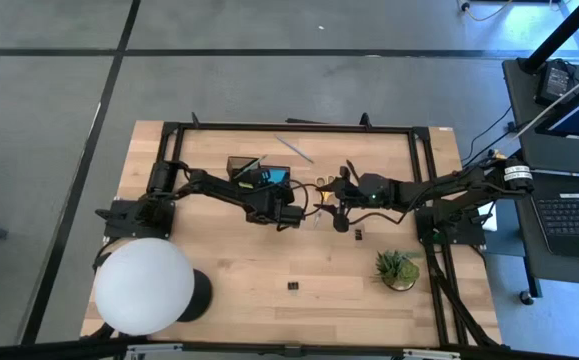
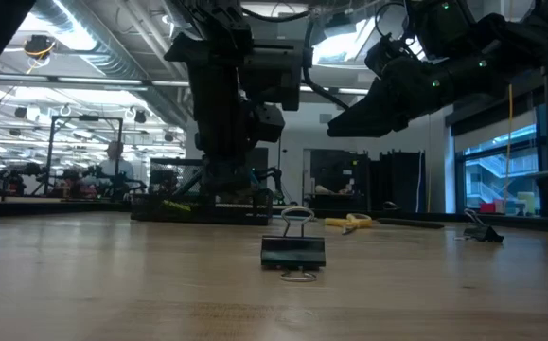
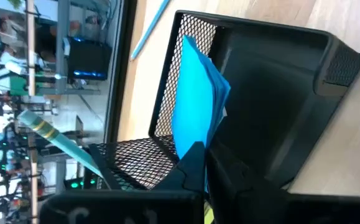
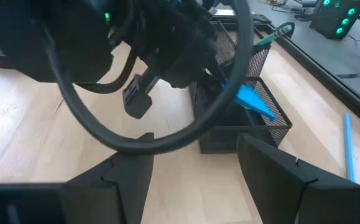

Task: Pick and place office supplies into organizer
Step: Put the blue sticky notes into the black desk organizer, then put the bottom black binder clip into the black desk organizer

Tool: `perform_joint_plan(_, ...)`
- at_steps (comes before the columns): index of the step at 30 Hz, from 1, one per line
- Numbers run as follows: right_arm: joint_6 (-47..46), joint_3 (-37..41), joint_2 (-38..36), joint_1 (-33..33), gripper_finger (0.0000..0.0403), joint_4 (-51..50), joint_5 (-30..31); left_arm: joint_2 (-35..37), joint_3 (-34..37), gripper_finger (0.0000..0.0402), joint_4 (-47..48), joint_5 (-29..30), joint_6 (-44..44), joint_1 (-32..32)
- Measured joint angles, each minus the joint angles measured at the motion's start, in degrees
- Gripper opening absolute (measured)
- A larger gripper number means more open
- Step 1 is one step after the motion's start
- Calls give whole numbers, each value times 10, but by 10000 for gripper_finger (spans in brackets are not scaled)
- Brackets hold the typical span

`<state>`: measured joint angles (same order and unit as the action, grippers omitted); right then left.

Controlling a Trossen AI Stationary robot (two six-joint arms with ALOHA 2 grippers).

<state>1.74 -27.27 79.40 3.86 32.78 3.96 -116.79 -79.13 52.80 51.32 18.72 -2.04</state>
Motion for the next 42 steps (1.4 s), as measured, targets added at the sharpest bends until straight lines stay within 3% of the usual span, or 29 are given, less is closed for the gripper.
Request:
perform_joint_plan(4, 0, 0, 0, 0, 233, 0, 0, -9, 0, 3, -20, -32, -13, 12)
perform_joint_plan(16, 2, 0, 0, 0, 233, -6, 1, -49, 0, 7, -37, -46, -49, 19)
perform_joint_plan(29, 2, 0, 0, 1, 233, -8, 1, -49, 0, 71, -37, -48, -51, 19)
perform_joint_plan(37, 0, -1, -1, 1, 233, -8, 1, -6, 0, 106, -33, -70, -62, 8)
perform_joint_plan(42, 0, -1, -1, 1, 233, -8, 1, 38, 0, 120, -33, -116, -74, -4)
